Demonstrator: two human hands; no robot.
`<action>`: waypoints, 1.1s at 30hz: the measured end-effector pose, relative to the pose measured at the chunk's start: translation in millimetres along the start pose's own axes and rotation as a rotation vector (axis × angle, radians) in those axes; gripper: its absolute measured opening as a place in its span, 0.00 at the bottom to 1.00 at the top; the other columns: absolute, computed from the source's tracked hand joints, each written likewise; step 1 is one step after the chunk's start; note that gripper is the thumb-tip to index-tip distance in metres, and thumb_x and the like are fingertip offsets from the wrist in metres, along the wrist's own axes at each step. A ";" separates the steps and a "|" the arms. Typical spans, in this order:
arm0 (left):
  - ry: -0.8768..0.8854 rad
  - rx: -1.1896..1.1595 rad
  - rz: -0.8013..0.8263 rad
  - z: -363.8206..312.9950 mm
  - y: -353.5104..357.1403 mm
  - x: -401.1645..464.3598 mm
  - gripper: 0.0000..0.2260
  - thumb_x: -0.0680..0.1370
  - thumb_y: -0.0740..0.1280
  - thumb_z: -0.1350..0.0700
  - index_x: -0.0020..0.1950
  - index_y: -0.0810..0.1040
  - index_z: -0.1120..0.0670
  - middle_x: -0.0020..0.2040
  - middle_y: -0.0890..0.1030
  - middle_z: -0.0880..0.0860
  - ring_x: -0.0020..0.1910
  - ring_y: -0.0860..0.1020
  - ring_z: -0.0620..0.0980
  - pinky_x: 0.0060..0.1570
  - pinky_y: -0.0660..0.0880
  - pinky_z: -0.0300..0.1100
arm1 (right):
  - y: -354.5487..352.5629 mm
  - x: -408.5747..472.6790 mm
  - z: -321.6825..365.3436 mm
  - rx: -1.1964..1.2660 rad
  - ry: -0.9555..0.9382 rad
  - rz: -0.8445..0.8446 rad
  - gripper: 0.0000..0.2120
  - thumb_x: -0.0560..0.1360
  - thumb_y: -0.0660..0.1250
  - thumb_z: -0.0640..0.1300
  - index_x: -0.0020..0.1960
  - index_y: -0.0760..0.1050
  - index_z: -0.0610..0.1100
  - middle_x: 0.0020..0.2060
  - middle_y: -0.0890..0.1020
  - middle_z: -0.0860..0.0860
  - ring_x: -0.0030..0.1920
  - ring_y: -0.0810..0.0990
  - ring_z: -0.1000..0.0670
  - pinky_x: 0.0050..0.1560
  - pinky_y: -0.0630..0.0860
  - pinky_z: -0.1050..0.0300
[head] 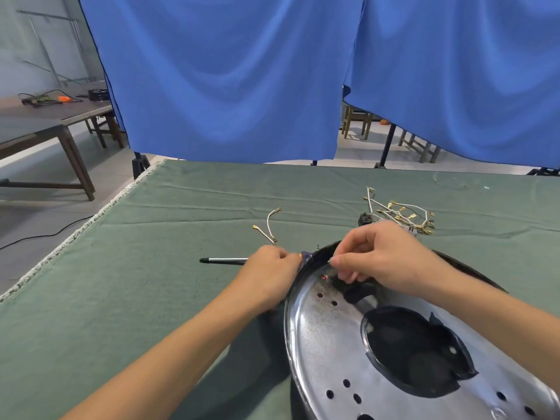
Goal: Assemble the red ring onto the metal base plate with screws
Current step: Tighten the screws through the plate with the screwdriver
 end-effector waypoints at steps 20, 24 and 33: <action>-0.062 -0.852 0.538 3.0 -10.9 -6.1 0.18 0.73 0.62 0.43 0.45 0.87 0.53 0.46 0.85 0.51 0.44 0.83 0.45 0.40 0.78 0.34 | 23.5 24.5 38.2 0.200 -0.049 -0.024 0.06 0.73 0.68 0.35 0.37 0.79 0.39 0.25 0.80 0.49 0.27 0.77 0.53 0.34 0.75 0.63; -0.023 -0.915 0.469 6.7 -14.2 -4.6 0.18 0.74 0.60 0.49 0.39 0.86 0.57 0.40 0.85 0.54 0.39 0.84 0.46 0.35 0.77 0.33 | 32.8 27.3 43.0 0.054 -0.083 0.035 0.07 0.73 0.71 0.39 0.35 0.80 0.43 0.25 0.81 0.52 0.27 0.78 0.56 0.31 0.72 0.68; -0.112 -0.916 0.419 12.3 -12.0 -13.1 0.20 0.79 0.58 0.49 0.63 0.78 0.61 0.61 0.80 0.62 0.57 0.79 0.54 0.60 0.72 0.45 | 30.8 25.3 42.7 -0.081 -0.107 0.080 0.09 0.71 0.73 0.39 0.34 0.81 0.49 0.26 0.82 0.53 0.27 0.80 0.57 0.29 0.70 0.70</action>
Point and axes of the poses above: each hand's wrist, its own x-axis towards the middle knuckle, its own y-axis out of the palm, z = x × y, the point moved 7 cm from there along x, towards the middle knuckle
